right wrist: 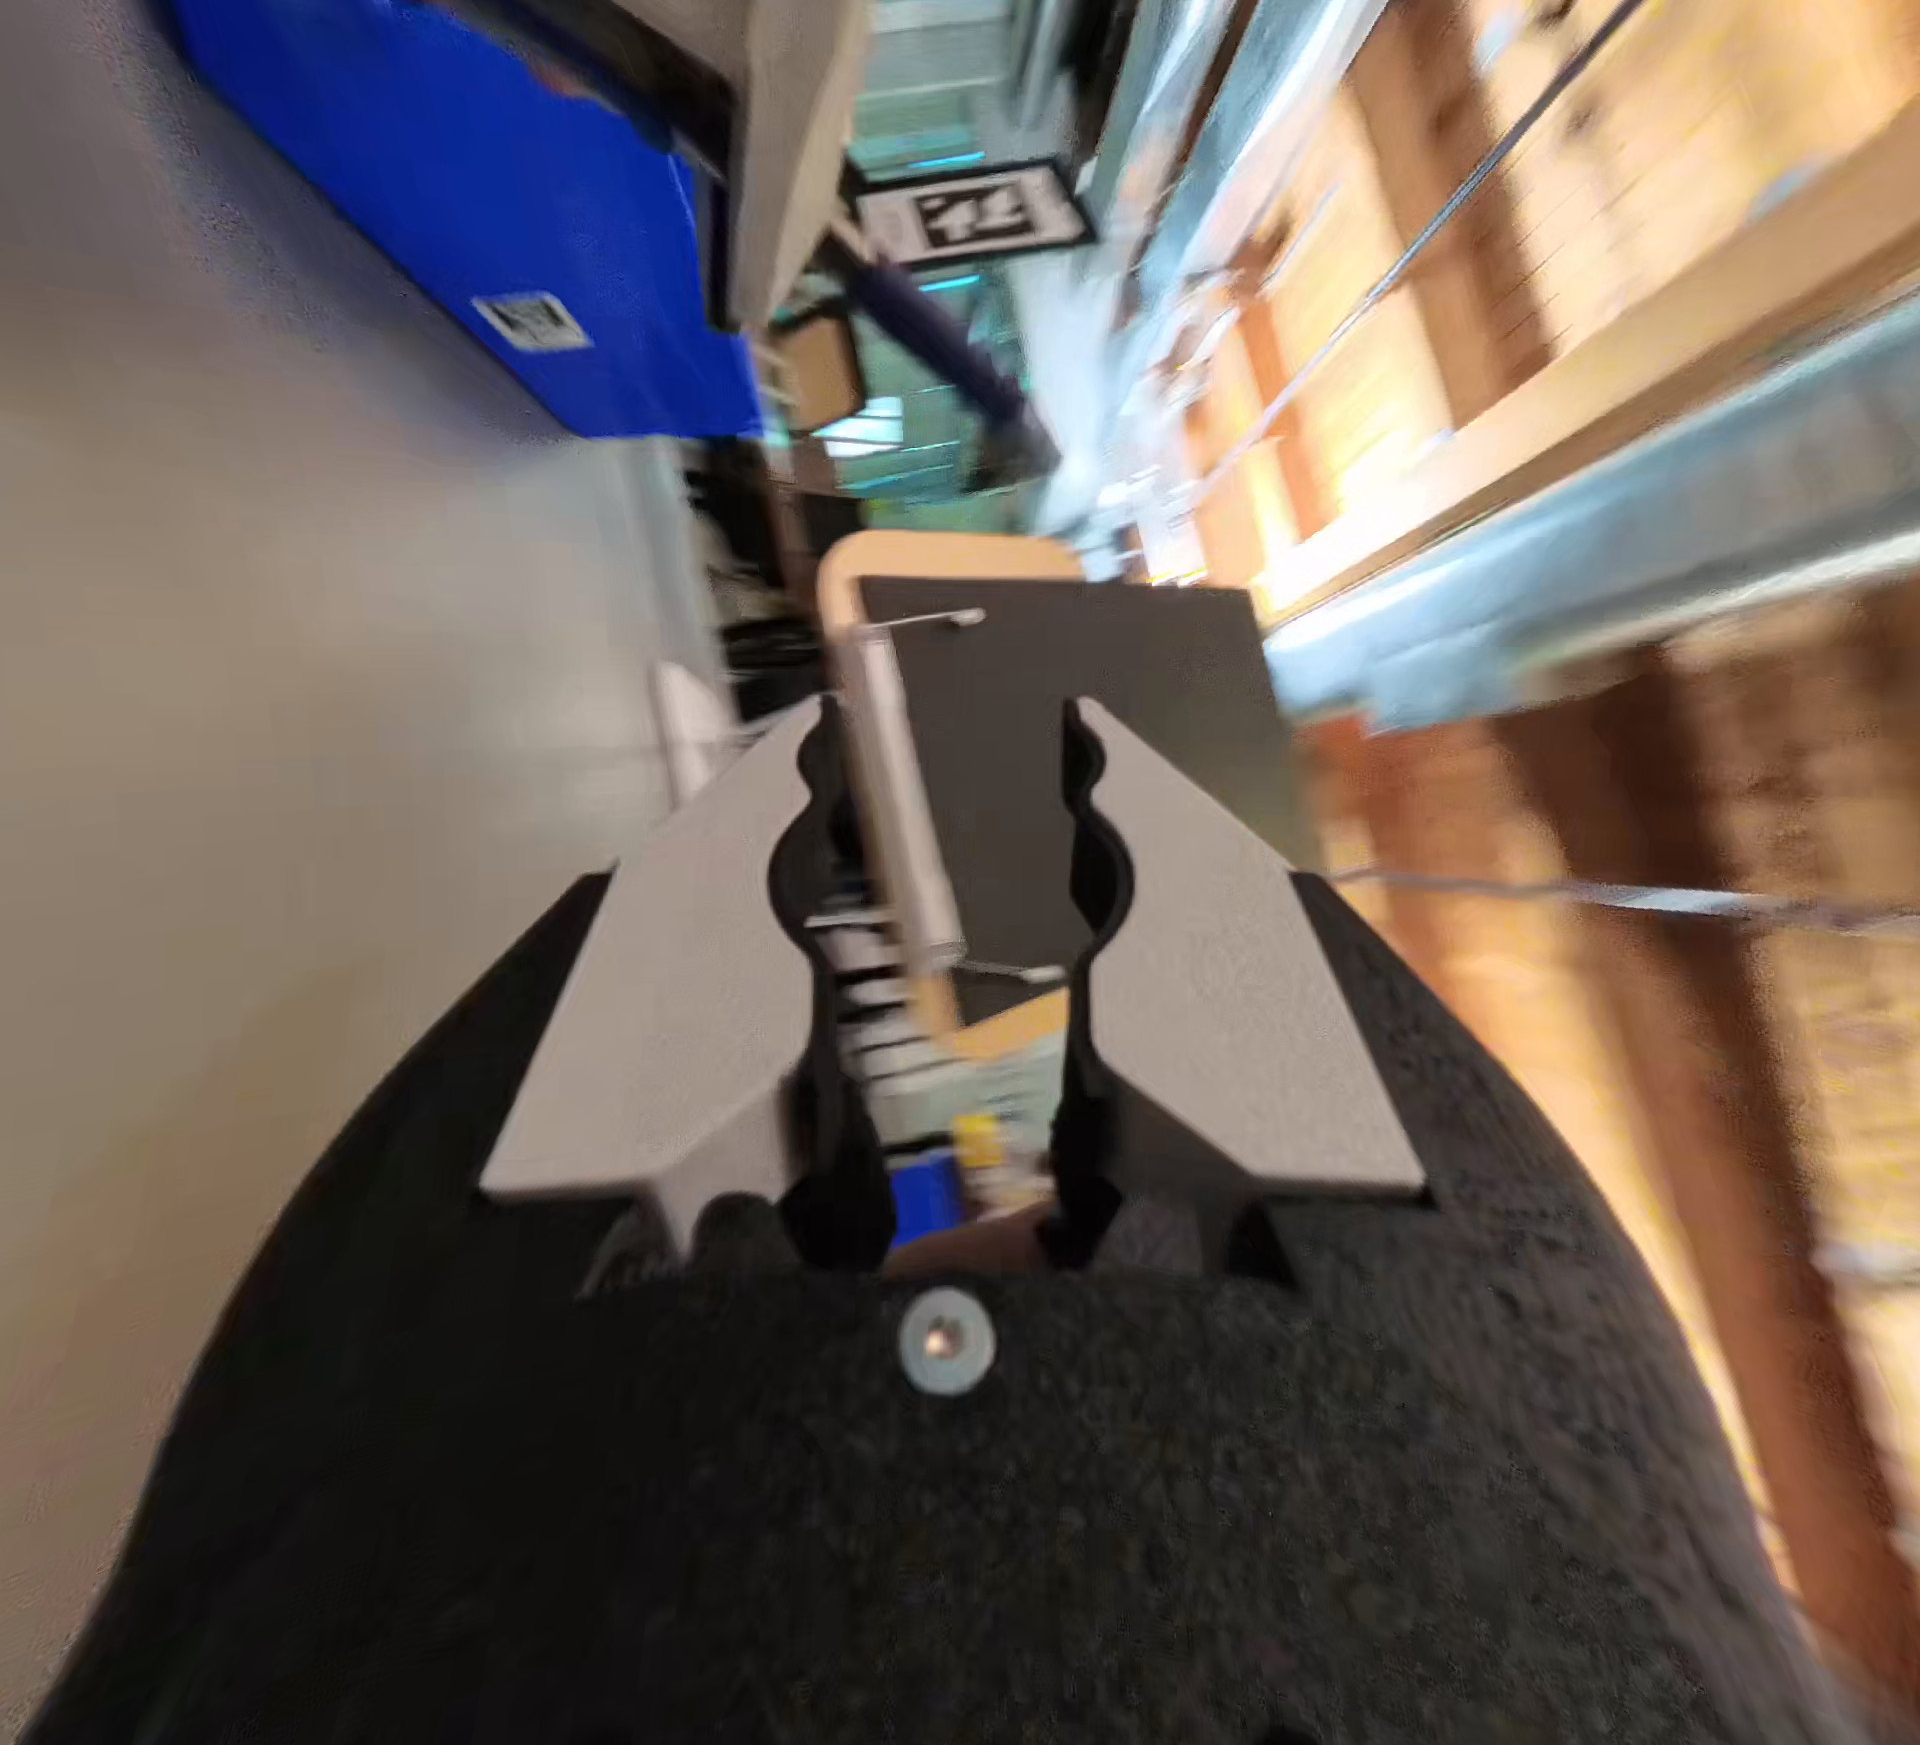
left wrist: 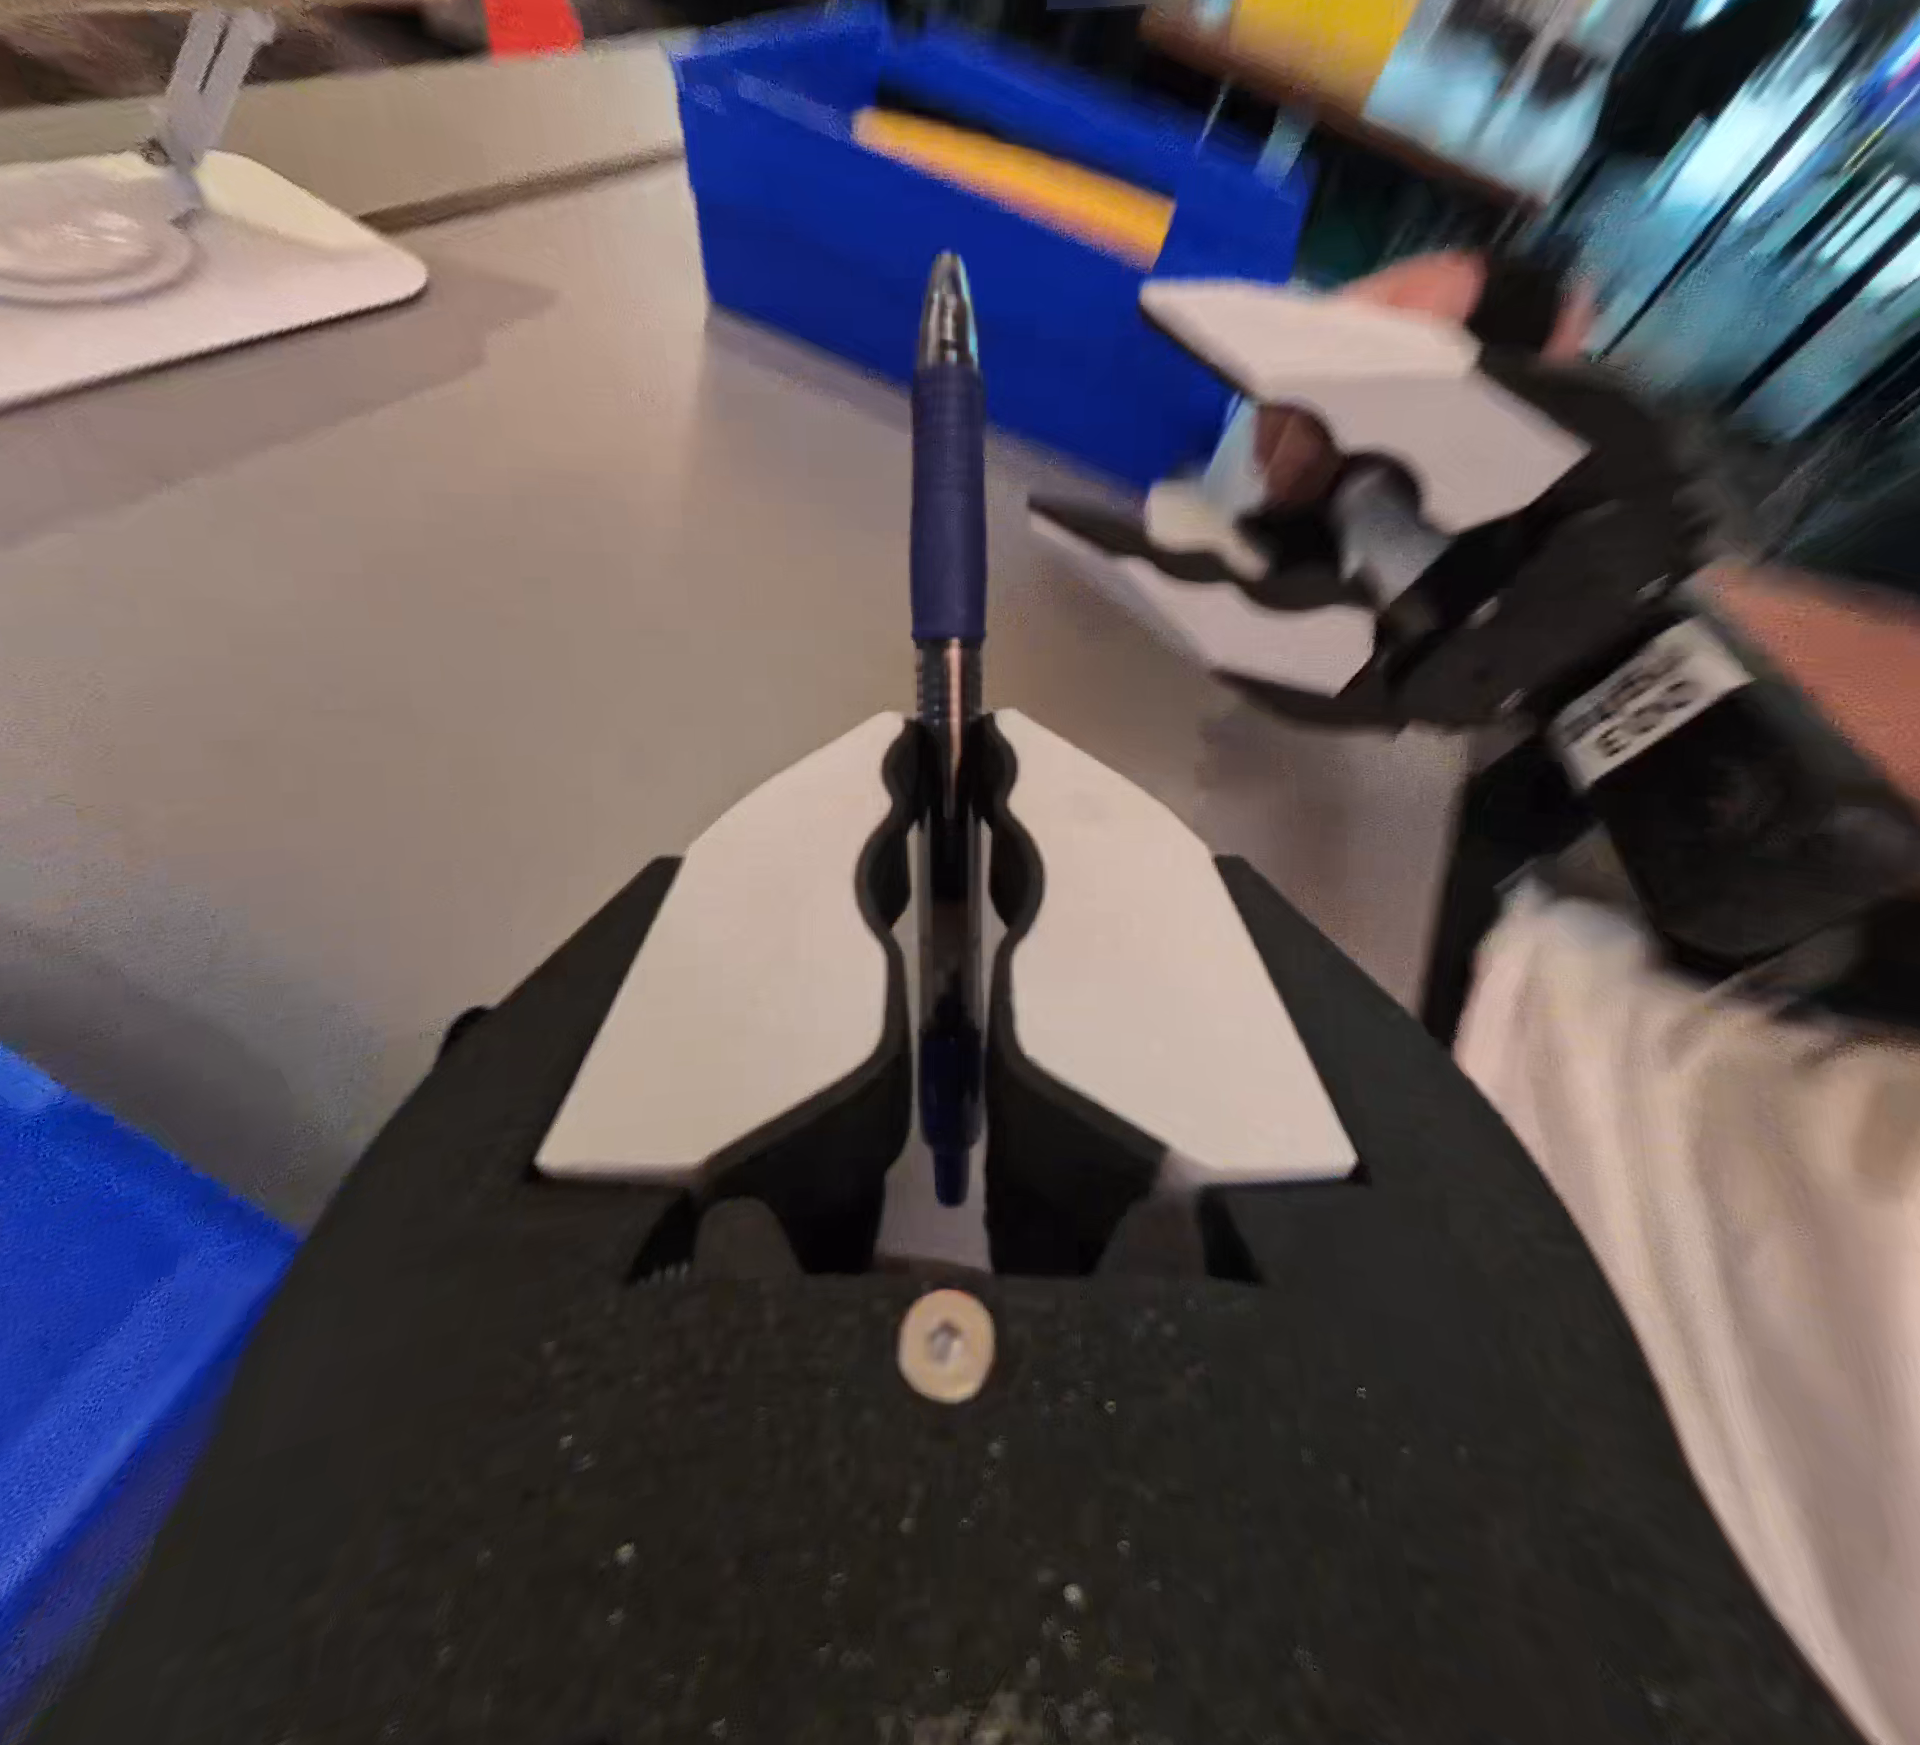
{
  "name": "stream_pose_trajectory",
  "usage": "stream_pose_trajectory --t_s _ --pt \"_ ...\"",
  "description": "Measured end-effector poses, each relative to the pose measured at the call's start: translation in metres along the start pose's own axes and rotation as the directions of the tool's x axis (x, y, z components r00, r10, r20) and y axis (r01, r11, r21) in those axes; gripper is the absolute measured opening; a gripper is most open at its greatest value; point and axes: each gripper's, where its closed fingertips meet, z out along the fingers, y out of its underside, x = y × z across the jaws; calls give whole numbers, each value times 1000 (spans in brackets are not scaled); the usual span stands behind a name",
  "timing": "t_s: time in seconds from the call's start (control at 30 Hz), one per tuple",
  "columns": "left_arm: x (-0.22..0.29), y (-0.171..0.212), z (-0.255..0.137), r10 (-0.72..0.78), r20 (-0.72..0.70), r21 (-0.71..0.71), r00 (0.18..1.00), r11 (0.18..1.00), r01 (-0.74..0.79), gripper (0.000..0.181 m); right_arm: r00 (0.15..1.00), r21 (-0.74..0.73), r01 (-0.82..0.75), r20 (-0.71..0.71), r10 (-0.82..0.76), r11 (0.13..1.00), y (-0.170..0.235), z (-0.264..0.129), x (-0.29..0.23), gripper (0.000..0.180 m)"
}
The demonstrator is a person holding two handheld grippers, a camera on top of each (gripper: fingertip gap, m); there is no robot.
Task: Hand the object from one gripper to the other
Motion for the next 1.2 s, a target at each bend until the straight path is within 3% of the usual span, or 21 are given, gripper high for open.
stream_pose_trajectory --t_s 0.07,0.1,0.13,0.17,0.23,0.27,0.33,0.43,0.67,0.87,0.97,1.07,1.2 --pt "-3 -17 -11 -225 -213 201 951 942 268 10 929 -44 -319 182 322 947 7 1 -19 44" --pt "-3 -24 -17 -307 -334 251 891 883 398 9 814 -92 -503 284 507 859 2 1 -32 46" --pt "-3 -30 -23 -354 -440 279 825 819 501 9 624 -163 -671 403 669 724 -10 -3 -47 45" --pt "-3 -35 -28 -375 -511 308 773 760 572 9 382 -248 -793 508 772 556 -27 -10 -59 45" --pt "-3 -46 -33 -369 -577 363 729 683 633 9 -58 -377 -898 610 791 225 -62 -20 -62 45" --pt "3 -49 -33 -350 -596 371 723 678 634 9 -227 -426 -901 625 747 82 -77 -22 -55 45" --pt "21 -52 -29 -294 -627 364 721 708 605 9 -376 -470 -880 612 696 -62 -91 -18 -46 44" --pt "41 -51 -22 -253 -641 354 725 740 572 10 -467 -487 -858 610 641 -162 -105 -15 -36 36" --pt "52 -44 -13 -193 -552 375 811 811 448 10 -436 -507 -855 588 682 -109 -105 -16 -47 25" --pt "47 -39 -4 -21 -307 464 951 870 169 10 -486 -569 -812 540 687 -127 -99 -14 -56 22" --pt "49 -42 -9 -57 -363 464 930 855 234 9 -522 -599 -791 557 646 -122 -107 -21 -59 23" --pt "47 -43 -11 -86 -387 472 918 837 277 9 -496 -542 -828 583 643 -146 -109 -18 -47 12" --pt "45 -44 -12 -98 -395 468 914 834 292 9 -463 -540 -836 603 649 -95 -108 -20 -48 9"
